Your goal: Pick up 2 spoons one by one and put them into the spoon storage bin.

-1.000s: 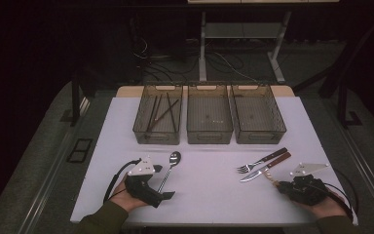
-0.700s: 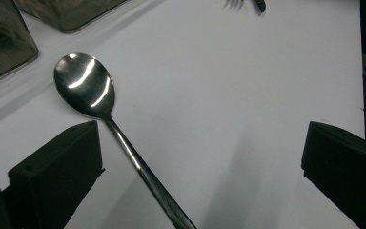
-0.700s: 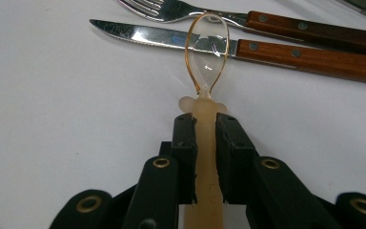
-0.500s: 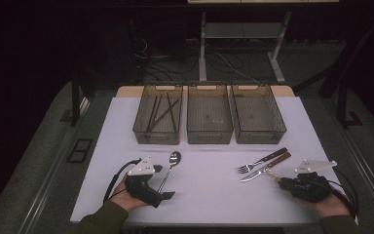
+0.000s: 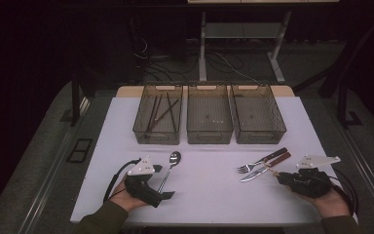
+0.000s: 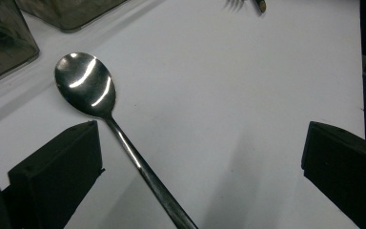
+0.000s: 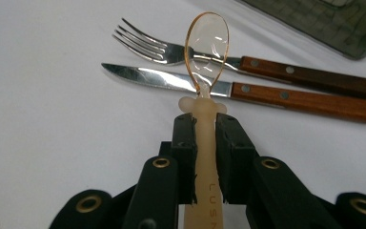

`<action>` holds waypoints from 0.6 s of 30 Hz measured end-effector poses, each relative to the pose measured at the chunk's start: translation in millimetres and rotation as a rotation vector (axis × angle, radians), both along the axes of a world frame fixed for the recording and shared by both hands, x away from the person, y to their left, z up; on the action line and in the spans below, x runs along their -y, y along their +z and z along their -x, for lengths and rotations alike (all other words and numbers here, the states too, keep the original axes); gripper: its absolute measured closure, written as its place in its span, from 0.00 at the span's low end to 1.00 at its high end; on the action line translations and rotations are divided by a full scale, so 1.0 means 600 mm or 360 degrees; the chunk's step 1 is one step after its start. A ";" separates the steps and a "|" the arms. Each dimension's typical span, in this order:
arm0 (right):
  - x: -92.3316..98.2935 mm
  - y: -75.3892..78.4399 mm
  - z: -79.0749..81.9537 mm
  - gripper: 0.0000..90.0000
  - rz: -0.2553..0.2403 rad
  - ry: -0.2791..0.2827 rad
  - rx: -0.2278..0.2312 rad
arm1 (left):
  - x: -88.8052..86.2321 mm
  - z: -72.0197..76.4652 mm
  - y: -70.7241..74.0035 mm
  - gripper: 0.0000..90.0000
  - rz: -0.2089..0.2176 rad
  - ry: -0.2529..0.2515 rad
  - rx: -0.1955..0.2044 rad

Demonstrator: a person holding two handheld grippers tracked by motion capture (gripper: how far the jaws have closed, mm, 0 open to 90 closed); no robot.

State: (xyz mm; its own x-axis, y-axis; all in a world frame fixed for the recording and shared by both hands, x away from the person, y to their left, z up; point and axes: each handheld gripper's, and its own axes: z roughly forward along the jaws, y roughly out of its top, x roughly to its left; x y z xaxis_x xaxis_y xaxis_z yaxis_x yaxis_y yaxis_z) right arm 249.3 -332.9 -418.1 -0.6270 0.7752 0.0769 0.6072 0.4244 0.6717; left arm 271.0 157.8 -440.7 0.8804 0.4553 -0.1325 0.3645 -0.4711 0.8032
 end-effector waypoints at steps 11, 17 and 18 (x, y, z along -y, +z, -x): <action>-0.014 0.012 -0.015 0.87 -0.0075 0.0026 0.0035 | 0.001 0.000 -0.001 0.00 0.0000 0.0004 0.0000; -0.024 0.021 -0.024 0.87 -0.0101 0.0046 0.0061 | 0.001 -0.001 -0.001 0.00 0.0001 0.0005 -0.0001; -0.025 0.022 -0.026 0.87 -0.0104 0.0049 0.0068 | 0.001 -0.001 -0.001 0.00 0.0002 0.0007 -0.0002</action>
State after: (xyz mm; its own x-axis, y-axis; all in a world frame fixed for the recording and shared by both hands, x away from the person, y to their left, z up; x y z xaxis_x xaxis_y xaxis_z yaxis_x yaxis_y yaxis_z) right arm 264.8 -318.0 -404.7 -0.6544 0.7496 0.0994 0.5647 0.3972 0.7234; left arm 271.4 157.5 -441.3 0.8782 0.4590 -0.1346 0.3678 -0.4682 0.8034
